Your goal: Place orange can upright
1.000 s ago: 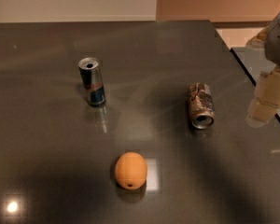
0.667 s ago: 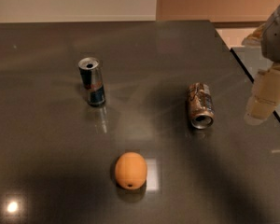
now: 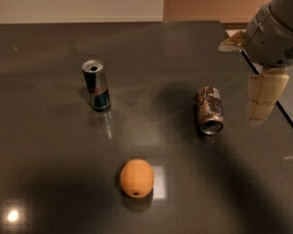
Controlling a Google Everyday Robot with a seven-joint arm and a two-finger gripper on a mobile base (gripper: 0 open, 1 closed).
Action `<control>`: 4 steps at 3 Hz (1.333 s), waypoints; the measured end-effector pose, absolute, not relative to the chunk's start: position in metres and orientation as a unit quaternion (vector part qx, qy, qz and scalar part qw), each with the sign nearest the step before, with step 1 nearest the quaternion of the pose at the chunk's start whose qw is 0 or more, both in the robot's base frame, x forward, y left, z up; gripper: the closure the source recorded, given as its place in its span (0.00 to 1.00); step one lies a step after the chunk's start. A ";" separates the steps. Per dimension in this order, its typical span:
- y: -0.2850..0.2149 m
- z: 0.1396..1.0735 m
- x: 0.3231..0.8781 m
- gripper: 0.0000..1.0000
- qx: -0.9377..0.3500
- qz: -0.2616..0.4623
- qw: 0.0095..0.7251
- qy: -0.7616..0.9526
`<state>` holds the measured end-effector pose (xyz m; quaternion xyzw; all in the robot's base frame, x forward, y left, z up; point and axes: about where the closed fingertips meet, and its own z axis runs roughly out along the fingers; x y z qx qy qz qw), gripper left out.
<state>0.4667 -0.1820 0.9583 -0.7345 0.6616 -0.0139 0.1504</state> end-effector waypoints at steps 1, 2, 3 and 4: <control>-0.176 0.946 0.478 0.00 -0.784 0.001 0.169 0.597; -0.171 0.936 0.485 0.00 -0.831 0.015 0.191 0.522; -0.162 0.923 0.484 0.00 -0.883 0.028 0.177 0.434; -0.155 0.906 0.480 0.00 -0.932 0.030 0.141 0.332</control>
Offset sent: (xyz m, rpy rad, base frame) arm 0.0189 0.0112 -0.0357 0.0474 -0.1386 0.8164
